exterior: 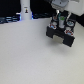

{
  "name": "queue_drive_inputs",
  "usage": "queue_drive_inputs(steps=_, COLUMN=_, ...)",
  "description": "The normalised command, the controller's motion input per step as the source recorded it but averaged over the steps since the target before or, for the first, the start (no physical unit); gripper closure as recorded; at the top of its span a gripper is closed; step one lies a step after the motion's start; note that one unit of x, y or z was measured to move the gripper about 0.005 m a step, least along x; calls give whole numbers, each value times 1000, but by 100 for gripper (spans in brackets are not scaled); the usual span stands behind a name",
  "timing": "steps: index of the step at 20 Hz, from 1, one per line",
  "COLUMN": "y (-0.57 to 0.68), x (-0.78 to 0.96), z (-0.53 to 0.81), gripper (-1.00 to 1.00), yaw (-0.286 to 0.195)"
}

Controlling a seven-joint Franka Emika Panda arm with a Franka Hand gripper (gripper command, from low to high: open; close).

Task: Open the kcup holder, insert the kcup into the holder, and close the kcup holder

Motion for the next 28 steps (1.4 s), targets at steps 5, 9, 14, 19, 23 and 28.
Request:
queue_drive_inputs(steps=5, y=86, x=34, z=-254, gripper=100, yaw=10)
queue_drive_inputs(steps=9, y=128, x=24, z=-101, gripper=100, yaw=4)
queue_drive_inputs(steps=14, y=157, x=74, z=92, gripper=-100, yaw=9)
queue_drive_inputs(steps=19, y=80, x=173, z=332, gripper=-100, yaw=39)
queue_drive_inputs(steps=23, y=-24, x=248, z=455, gripper=-100, yaw=55)
queue_drive_inputs(steps=28, y=-309, x=442, z=599, gripper=-100, yaw=61)
